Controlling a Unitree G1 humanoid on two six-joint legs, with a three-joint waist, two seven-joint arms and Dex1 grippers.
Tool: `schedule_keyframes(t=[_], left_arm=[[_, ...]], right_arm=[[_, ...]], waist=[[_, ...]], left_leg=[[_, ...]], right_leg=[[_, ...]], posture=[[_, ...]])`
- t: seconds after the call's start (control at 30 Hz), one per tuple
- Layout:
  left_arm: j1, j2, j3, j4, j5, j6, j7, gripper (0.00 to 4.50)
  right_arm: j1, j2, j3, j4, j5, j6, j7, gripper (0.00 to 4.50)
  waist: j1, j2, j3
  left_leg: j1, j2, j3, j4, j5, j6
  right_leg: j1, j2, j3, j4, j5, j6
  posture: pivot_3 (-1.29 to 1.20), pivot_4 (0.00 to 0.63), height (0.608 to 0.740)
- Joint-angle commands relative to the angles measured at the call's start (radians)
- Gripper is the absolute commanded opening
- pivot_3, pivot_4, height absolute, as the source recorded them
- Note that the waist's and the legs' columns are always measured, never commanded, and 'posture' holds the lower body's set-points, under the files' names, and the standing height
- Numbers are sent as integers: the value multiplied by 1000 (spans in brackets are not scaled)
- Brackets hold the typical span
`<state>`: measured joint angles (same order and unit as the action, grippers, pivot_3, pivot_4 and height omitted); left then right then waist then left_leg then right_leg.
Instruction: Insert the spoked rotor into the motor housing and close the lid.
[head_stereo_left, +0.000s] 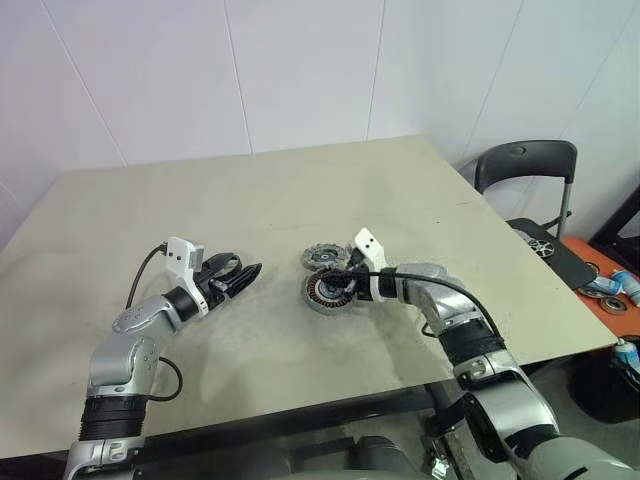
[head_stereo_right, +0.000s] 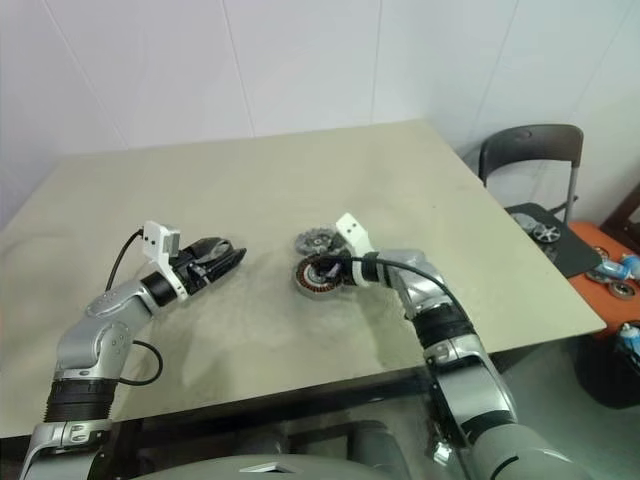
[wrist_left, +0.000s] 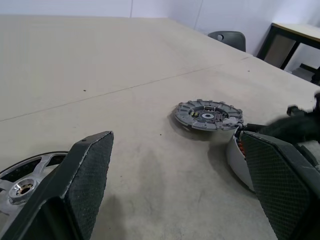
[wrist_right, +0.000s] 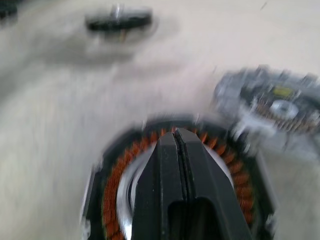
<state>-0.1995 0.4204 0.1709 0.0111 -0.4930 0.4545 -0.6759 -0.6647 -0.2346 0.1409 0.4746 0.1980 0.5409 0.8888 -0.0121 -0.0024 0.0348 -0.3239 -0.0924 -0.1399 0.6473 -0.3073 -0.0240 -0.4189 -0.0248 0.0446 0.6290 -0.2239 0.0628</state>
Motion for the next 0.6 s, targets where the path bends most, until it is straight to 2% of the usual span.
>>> schedule_keyframes(t=[0.03,0.17,0.37,0.6], left_arm=[[-21,1,4,-9,-3,-9,-3,4324],[-21,1,5,-9,-3,-9,-3,4324],[-19,1,6,-11,-4,-9,-3,4324],[-17,0,8,-2,-2,-17,-7,4324]], right_arm=[[-57,18,-77,-9,72,55,-21,14],[-55,8,-67,-25,77,79,-1,14],[38,-50,72,-108,12,53,84,14],[69,-41,128,-105,-46,-12,50,14]], waist=[[0,0,0],[0,0,0],[0,0,0],[-2,0,0]], left_leg=[[0,0,0,0,0,0],[0,0,0,-1,0,0],[-1,0,0,-1,0,0],[1,0,0,0,0,0]], right_leg=[[0,0,0,0,0,0],[-1,0,0,0,0,0],[-1,0,0,0,0,0],[0,0,0,0,0,1]], posture=[[0,0,740],[0,0,740],[0,0,740],[0,0,740]])
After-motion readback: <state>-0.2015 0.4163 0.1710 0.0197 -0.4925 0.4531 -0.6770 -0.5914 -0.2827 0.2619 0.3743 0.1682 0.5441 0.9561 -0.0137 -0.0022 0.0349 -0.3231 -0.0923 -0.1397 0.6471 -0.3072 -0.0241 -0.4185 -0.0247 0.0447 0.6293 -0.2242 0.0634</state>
